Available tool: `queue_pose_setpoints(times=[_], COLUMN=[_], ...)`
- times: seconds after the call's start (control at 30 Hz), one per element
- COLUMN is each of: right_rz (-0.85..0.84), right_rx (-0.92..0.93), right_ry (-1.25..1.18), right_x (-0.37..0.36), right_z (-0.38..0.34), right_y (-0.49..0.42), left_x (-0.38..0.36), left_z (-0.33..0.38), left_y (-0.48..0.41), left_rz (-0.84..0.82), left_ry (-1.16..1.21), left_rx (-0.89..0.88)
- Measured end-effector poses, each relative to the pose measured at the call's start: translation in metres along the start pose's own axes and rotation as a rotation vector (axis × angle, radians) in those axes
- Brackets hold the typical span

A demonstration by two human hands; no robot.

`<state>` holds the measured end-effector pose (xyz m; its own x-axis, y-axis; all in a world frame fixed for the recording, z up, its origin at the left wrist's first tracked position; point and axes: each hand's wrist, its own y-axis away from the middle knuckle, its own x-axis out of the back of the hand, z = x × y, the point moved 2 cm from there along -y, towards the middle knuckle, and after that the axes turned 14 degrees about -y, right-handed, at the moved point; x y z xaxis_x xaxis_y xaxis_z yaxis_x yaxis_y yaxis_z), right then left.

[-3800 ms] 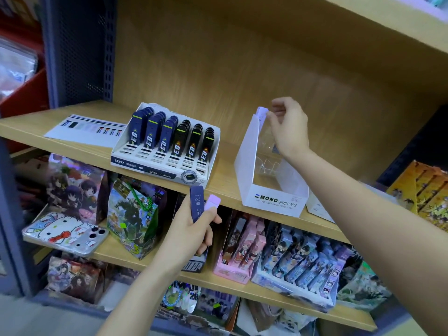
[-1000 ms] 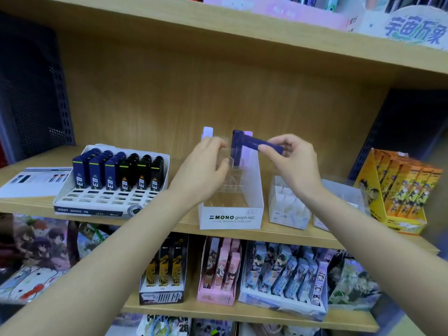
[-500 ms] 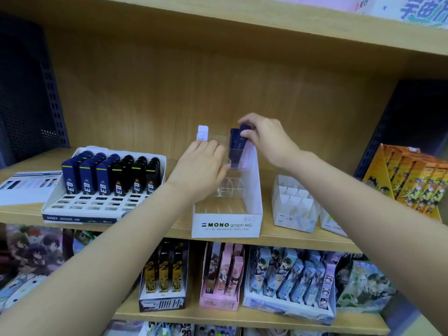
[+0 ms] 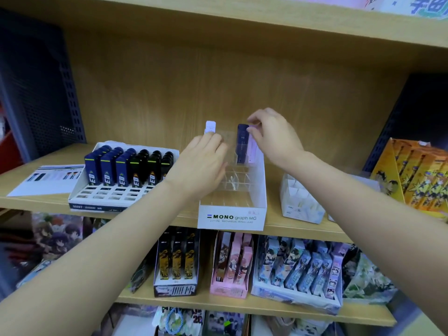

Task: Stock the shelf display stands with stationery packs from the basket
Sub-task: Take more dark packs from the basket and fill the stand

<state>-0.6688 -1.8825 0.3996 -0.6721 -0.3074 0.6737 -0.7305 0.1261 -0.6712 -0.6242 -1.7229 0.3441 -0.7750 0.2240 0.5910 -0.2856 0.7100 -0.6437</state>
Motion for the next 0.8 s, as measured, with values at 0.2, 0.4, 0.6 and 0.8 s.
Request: queue_pose_setpoints(times=[0.2,0.4,0.6,0.8], right_rz=[0.185,-0.009,-0.382,-0.790], right_rx=[0.307,0.377,0.366,0.051], right_ry=[0.200,0.032,-0.020,-0.077], right_x=[0.002,-0.021,-0.086,-0.163], right_z=[-0.015,-0.030,-0.013,0.022], right_y=[0.069,0.169,0.289,0.402], left_x=[0.035,0.035,0.001,-0.053], left_z=[0.019,0.054,0.089,0.137], left_y=[0.066,0.164,0.256,0.352], left_rz=[0.229,0.118,-0.129,-0.541], left_ry=[0.038,0.174,0.289,0.422], left_rx=[-0.048,-0.062,0.019,0.129])
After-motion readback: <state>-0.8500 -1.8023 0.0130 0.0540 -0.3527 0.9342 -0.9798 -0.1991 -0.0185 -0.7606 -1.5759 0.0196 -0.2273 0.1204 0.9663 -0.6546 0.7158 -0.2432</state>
